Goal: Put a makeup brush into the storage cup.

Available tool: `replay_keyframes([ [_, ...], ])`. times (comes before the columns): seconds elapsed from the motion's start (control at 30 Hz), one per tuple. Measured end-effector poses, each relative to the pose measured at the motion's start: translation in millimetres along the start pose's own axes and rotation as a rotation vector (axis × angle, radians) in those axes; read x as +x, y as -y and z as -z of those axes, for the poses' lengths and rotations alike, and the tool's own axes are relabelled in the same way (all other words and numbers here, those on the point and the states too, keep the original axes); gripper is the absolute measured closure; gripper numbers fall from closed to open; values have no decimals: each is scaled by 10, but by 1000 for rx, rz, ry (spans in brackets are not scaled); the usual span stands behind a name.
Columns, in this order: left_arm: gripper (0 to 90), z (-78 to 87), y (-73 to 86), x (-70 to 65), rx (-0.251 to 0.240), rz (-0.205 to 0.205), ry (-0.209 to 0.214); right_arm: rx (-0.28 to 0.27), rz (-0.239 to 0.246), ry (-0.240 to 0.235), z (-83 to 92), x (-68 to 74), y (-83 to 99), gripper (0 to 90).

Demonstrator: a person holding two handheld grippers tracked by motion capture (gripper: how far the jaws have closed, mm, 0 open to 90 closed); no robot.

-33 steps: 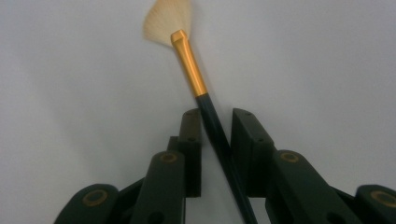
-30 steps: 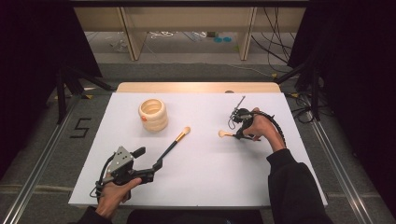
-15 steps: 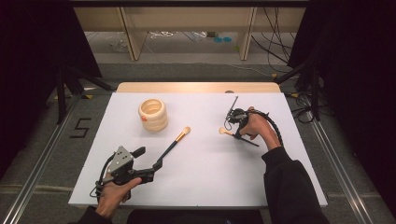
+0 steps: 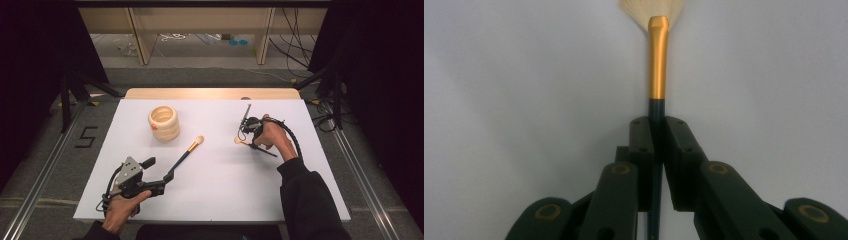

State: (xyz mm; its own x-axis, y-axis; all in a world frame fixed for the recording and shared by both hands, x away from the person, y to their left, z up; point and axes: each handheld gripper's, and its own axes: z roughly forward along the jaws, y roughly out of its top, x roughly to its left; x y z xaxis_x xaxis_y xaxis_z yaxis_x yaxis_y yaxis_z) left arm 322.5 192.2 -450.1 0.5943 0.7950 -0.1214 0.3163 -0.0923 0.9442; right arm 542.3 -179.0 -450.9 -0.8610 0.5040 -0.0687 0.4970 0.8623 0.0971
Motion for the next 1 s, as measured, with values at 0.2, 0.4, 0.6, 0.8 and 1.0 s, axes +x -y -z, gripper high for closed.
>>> replay_keyframes([
  [0.2, 170, 7, 0, 6, 1, 3, -4, -135, -3, -17, 140, -58, 41, 830],
  [0.4, 170, 7, 0, 2, 0, 4, -2, -284, -30, -33, 282, -95, 99, 830],
  [0.6, 169, 3, 2, 4, 0, 3, -4, -445, -42, -88, 445, -66, 154, 830],
  [0.8, 170, 5, 0, 1, 6, 11, 5, -568, -10, -148, 549, 74, 143, 830],
  [1.0, 170, 4, 1, -2, 11, 11, 10, -676, -1, -178, 541, 300, 96, 830],
])
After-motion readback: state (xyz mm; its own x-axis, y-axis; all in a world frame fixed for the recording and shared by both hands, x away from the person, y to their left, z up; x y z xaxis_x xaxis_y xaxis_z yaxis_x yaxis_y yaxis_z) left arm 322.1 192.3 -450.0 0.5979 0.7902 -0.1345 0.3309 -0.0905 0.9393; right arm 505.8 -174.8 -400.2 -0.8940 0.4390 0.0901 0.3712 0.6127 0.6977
